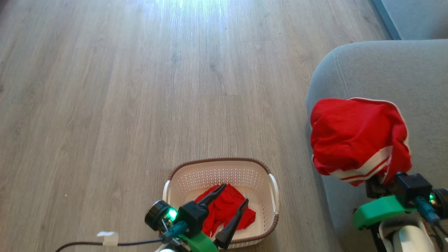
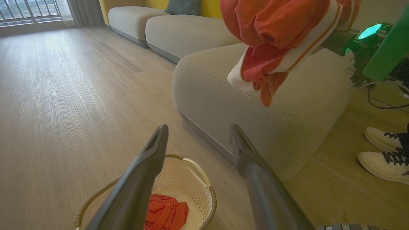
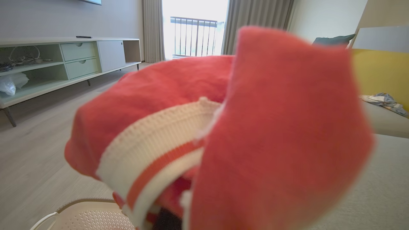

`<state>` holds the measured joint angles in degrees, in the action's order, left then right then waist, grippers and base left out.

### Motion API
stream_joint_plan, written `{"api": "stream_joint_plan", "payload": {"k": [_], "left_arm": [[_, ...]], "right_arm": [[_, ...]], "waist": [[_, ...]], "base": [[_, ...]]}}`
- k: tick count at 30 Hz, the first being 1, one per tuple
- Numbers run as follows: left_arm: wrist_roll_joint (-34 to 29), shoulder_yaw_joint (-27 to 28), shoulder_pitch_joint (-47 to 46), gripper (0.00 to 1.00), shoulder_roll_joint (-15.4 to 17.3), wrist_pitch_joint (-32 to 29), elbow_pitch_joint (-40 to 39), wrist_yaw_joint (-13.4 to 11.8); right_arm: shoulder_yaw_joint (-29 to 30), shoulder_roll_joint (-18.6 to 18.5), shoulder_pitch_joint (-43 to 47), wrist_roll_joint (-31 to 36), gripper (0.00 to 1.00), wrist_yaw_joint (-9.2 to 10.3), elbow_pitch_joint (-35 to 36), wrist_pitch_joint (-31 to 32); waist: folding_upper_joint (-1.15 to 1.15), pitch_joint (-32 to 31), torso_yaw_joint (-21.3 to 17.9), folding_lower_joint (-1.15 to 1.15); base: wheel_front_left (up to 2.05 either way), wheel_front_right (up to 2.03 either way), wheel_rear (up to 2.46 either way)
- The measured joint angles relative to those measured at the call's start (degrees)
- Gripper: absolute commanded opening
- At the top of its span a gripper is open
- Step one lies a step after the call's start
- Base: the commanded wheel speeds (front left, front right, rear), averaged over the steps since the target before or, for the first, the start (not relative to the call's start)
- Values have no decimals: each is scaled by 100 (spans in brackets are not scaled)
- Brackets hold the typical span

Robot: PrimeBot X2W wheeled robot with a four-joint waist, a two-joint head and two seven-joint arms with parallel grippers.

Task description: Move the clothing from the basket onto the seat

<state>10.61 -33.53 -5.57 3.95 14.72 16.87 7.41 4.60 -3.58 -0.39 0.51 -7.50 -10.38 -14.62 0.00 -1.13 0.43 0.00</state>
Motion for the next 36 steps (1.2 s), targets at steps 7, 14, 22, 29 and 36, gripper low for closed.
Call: {"api": "stream_joint_plan", "payload": {"k": [7,14,22,29,36], "left_arm": [[24,-59,1,100,29,0,142,0],[54,-97,2,100,29,0,226,0],[55,-42,2,100,27,0,226,0],[49,33,2,100,26,0,221,0],[26,62,0,100,23,0,214,0]], "right_arm": [[146,46,9,-11,0,0,-129,0],[187,63,16,-52,0,0,-308,0],[183,69,15,-52,0,0,-309,0],[176,73,13,-53,0,0,-305,0],[185,82,-2,-49,0,0,-277,0]], "waist": [[0,-9,9,0],[0,-17,17,0],[0,-12,13,0],[0,18,-60,0],[0,61,-254,0]], "base": [[0,0,0],[0,0,0],[0,0,0],[0,0,0],[0,0,0]]}}
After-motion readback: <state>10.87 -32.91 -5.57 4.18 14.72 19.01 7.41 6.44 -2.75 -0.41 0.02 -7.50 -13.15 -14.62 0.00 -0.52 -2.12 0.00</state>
